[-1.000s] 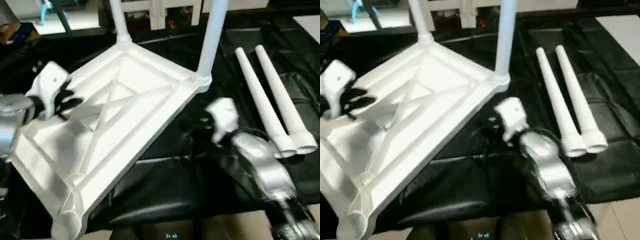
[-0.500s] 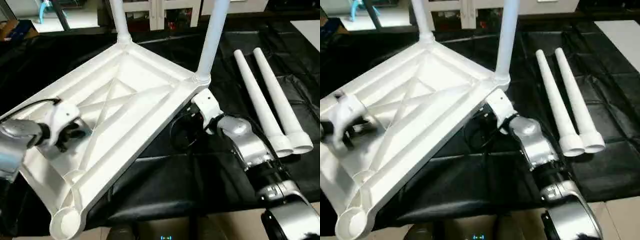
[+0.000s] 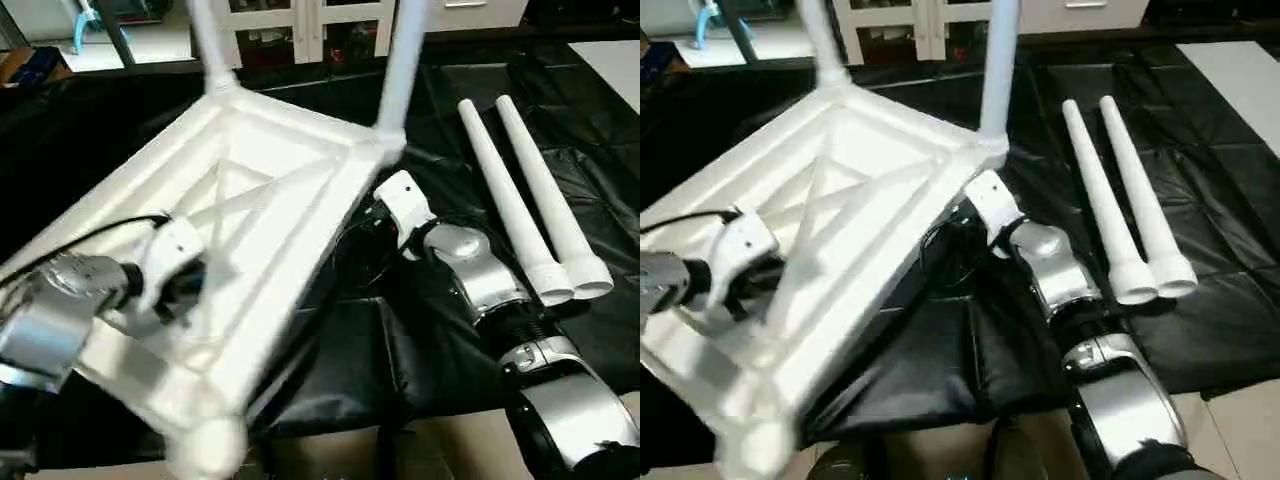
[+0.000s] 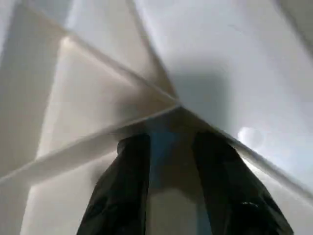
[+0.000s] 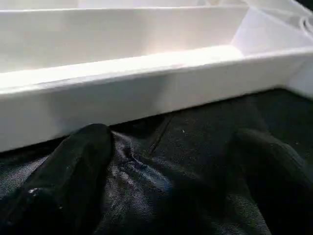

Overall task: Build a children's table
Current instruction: Rotate table base

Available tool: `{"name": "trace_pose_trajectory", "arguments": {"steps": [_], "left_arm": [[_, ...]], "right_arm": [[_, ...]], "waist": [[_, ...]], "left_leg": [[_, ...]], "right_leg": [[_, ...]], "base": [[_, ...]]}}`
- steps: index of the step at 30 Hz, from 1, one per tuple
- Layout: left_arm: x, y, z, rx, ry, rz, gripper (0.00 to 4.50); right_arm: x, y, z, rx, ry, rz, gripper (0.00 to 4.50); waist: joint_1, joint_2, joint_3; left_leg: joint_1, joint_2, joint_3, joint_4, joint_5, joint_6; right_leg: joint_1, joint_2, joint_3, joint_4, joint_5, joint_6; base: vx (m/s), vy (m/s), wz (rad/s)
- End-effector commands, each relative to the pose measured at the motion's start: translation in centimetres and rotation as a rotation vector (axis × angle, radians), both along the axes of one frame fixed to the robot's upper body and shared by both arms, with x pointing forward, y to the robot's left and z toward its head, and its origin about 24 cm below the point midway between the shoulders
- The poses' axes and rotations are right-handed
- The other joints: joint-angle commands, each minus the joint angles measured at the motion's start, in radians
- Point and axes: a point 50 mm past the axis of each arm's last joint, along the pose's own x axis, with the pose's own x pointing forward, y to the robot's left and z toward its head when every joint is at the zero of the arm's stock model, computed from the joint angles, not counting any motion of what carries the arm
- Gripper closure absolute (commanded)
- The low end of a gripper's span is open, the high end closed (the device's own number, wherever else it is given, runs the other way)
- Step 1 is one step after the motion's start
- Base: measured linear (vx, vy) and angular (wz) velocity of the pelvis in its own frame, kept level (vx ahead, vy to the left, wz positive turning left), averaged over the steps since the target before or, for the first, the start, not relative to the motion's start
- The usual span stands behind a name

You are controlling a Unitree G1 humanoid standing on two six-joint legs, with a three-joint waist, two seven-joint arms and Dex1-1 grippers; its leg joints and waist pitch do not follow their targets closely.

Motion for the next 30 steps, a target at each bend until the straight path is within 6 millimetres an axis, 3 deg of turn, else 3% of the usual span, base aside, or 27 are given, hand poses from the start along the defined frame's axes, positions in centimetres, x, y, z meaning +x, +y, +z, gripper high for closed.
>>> {"name": "trace_pose_trajectory", "arguments": {"steps": [1,3,8,10,11,13,21,23,24,25,26,27,28,30], "left_arm": [[-1.2,-3.8,-1.2,-0.107,0.088,-0.171,2.81],[-1.2,-5.2,-0.7,-0.170,0.057,-0.183,2.81],[-0.3,-7.8,0.6,-0.281,-0.036,-0.171,2.81],[-0.1,-8.2,0.8,-0.304,-0.052,-0.170,2.81],[0.0,-8.5,1.0,-0.317,-0.065,-0.172,2.81],[0.6,-9.5,1.6,-0.362,-0.116,-0.160,2.81],[1.7,-9.8,2.7,-0.391,-0.230,-0.119,2.81],[1.9,-9.9,4.1,-0.464,-0.296,-0.123,2.81],[1.8,-9.9,4.4,-0.484,-0.304,-0.128,2.81],[1.7,-9.7,4.8,-0.500,-0.300,-0.141,2.81],[1.4,-9.3,5.1,-0.509,-0.297,-0.157,2.81],[1.4,-9.3,5.1,-0.509,-0.297,-0.157,2.81],[1.2,-8.7,5.5,-0.513,-0.292,-0.172,2.81],[1.0,-8.1,5.9,-0.512,-0.293,-0.179,2.81]], "right_arm": [[-0.7,4.0,0.2,0.050,0.000,0.161,0.02],[-0.9,4.8,0.1,0.067,0.004,0.187,0.02],[-1.3,5.7,-0.2,0.082,0.006,0.219,0.02],[-1.3,5.7,-0.3,0.082,0.006,0.221,0.02],[-1.4,5.7,-0.3,0.082,0.006,0.221,0.02],[-1.4,5.3,-0.4,0.082,0.001,0.215,0.02],[-1.3,3.6,0.0,0.080,-0.054,0.183,0.02],[-1.5,2.0,1.2,0.132,-0.092,0.163,0.02],[-1.7,1.6,1.5,0.140,-0.099,0.166,0.02],[-2.0,1.2,1.6,0.136,-0.103,0.184,0.02],[-2.5,0.8,1.8,0.131,-0.109,0.208,0.02],[-2.5,0.8,1.8,0.131,-0.109,0.208,0.02],[-3.1,0.2,2.0,0.125,-0.113,0.228,0.02],[-3.6,-0.3,2.2,0.125,-0.124,0.229,0.02]], "waist": [[-0.003,0.000,-0.067],[-0.012,-0.006,-0.068],[-0.019,-0.006,-0.068],[-0.017,0.000,-0.069],[-0.018,-0.004,-0.070],[-0.015,0.000,-0.072],[-0.004,0.000,-0.075],[0.001,-0.003,-0.084],[0.005,-0.004,-0.092],[0.008,-0.005,-0.106],[0.010,-0.007,-0.105],[0.013,-0.006,-0.105],[0.018,-0.006,-0.106],[0.020,-0.006,-0.109]], "left_leg": [[0.013,-0.002,0.005,-0.089,-0.360,0.007],[0.011,-0.002,0.006,-0.088,-0.350,0.011],[0.011,-0.002,0.009,-0.086,-0.322,0.026],[0.008,-0.004,0.008,-0.085,-0.310,0.031],[0.007,-0.004,0.009,-0.085,-0.304,0.034],[0.013,-0.004,0.012,-0.082,-0.294,0.040],[0.011,-0.005,0.015,-0.080,-0.247,0.061],[0.010,-0.004,0.017,-0.074,-0.203,0.074],[0.005,-0.006,0.016,-0.069,-0.137,0.091],[0.000,-0.009,0.014,-0.058,-0.024,0.121],[-0.003,-0.012,0.015,-0.055,0.014,0.140],[-0.003,-0.014,0.016,-0.052,0.036,0.158],[-0.003,-0.013,0.019,-0.047,0.055,0.204],[-0.004,-0.010,0.018,-0.045,0.059,0.225]], "right_leg": [[0.047,-0.011,0.016,-0.058,-0.431,-0.206],[0.050,-0.011,0.016,-0.057,-0.421,-0.210],[0.050,-0.009,0.017,-0.058,-0.389,-0.222],[0.053,-0.009,0.015,-0.056,-0.379,-0.228],[0.054,-0.008,0.015,-0.057,-0.370,-0.229],[0.051,-0.006,0.015,-0.056,-0.343,-0.240],[0.054,-0.002,0.013,-0.054,-0.282,-0.256],[0.059,-0.003,0.015,-0.049,-0.233,-0.262],[0.065,-0.001,0.015,-0.038,-0.162,-0.273],[0.068,0.004,0.015,-0.021,-0.027,-0.301],[0.066,0.008,0.014,-0.018,0.026,-0.310],[0.067,0.013,0.013,-0.015,0.061,-0.317],[0.064,0.011,0.011,-0.013,0.091,-0.335],[0.065,0.007,0.011,-0.010,0.082,-0.340]], "base": [[0.000,0.000,0.00],[0.000,0.000,0.00],[0.000,0.000,0.00],[0.000,0.000,0.00],[0.000,0.000,0.00],[0.000,0.000,0.00],[0.000,0.000,0.00],[0.000,0.000,0.00],[0.000,0.000,0.00],[0.000,0.000,0.00],[0.000,0.000,0.00],[0.000,0.000,0.00],[0.000,0.000,0.00],[0.000,0.000,0.00]]}}
